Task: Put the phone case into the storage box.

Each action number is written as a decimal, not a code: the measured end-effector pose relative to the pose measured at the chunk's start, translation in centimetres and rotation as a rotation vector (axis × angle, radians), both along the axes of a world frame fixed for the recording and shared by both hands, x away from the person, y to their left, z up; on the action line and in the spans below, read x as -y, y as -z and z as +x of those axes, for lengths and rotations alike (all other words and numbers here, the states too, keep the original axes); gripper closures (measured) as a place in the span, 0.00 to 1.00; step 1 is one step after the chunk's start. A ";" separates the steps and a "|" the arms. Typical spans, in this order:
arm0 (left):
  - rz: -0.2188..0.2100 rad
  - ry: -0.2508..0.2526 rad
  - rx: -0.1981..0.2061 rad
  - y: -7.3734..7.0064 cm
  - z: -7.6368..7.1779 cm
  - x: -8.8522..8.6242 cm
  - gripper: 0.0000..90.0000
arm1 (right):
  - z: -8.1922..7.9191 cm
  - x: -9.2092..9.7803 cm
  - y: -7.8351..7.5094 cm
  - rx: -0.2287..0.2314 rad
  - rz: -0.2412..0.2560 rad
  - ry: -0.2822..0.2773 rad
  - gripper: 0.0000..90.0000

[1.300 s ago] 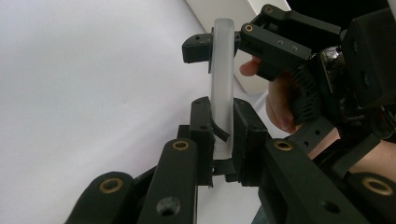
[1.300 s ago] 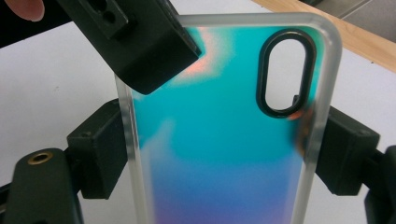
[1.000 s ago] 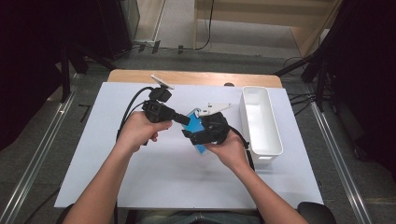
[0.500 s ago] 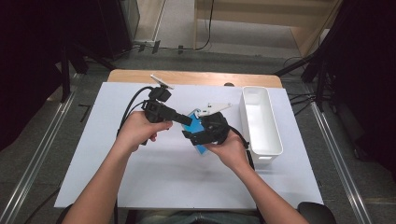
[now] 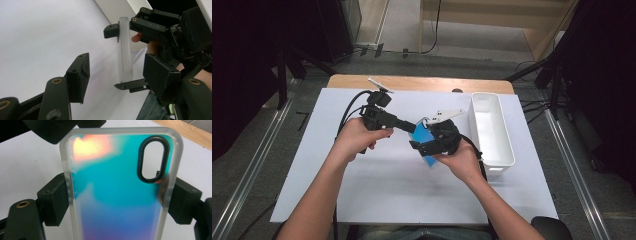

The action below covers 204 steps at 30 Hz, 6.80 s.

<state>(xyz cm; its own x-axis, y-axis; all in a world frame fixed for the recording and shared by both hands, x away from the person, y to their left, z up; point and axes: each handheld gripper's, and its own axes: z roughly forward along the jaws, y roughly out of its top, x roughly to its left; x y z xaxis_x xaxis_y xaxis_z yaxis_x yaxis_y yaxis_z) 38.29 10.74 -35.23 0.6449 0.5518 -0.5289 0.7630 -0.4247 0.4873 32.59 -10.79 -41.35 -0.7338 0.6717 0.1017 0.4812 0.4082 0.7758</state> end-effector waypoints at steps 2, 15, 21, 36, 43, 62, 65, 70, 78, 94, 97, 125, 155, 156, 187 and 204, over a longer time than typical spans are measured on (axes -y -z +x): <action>0.002 0.005 0.007 -0.1 0.0 -0.2 0.41 | 0.0 0.2 0.0 -0.002 0.004 -0.003 0.18; -0.010 0.056 0.097 -0.4 -0.5 -1.1 0.40 | -0.1 2.0 -0.6 -0.046 0.034 0.002 0.18; 0.000 0.091 0.130 -0.2 -0.7 -1.3 0.40 | -0.2 2.5 -0.9 -0.071 0.060 -0.010 0.18; 0.029 0.194 0.248 0.7 -1.9 -1.9 0.36 | -0.3 4.2 -2.0 -0.107 0.111 -0.047 0.18; 0.033 0.238 0.282 1.3 -2.6 -2.2 0.36 | -0.3 4.9 -2.3 -0.118 0.122 -0.057 0.18; 0.025 0.240 0.298 3.2 -4.1 -3.3 0.36 | -0.2 7.2 -3.7 -0.108 0.154 -0.079 0.18; 0.018 0.249 0.299 3.5 -4.4 -3.5 0.36 | -0.2 7.6 -3.8 -0.104 0.155 -0.090 0.18; 0.020 0.242 0.312 3.9 -4.8 -3.8 0.36 | -0.2 8.1 -4.0 -0.097 0.152 -0.095 0.18; 0.020 0.244 0.329 4.6 -5.2 -4.4 0.36 | -0.2 8.9 -4.4 -0.096 0.163 -0.102 0.18; 0.032 0.194 0.366 6.7 -7.1 -6.2 0.36 | 0.0 9.8 -4.4 -0.095 0.166 -0.066 0.18; 0.048 0.194 0.373 7.0 -7.5 -6.4 0.36 | 0.0 9.9 -4.5 -0.096 0.165 -0.063 0.18; 0.044 0.093 0.371 8.6 -9.4 -8.3 0.36 | 0.4 12.6 -5.4 -0.048 0.162 0.094 0.18; 0.037 0.074 0.340 8.8 -9.2 -8.6 0.36 | 2.8 15.8 -5.6 0.015 0.160 0.364 0.18; 0.038 0.074 0.338 8.8 -9.2 -8.7 0.36 | 3.0 15.8 -5.5 0.011 0.169 0.367 0.18; 0.026 0.074 0.347 8.6 -9.1 -8.9 0.36 | 7.2 17.2 -5.3 0.037 0.120 0.526 0.17; 0.021 0.073 0.345 8.6 -9.2 -8.9 0.36 | 9.9 17.8 -4.7 0.056 0.123 0.626 0.17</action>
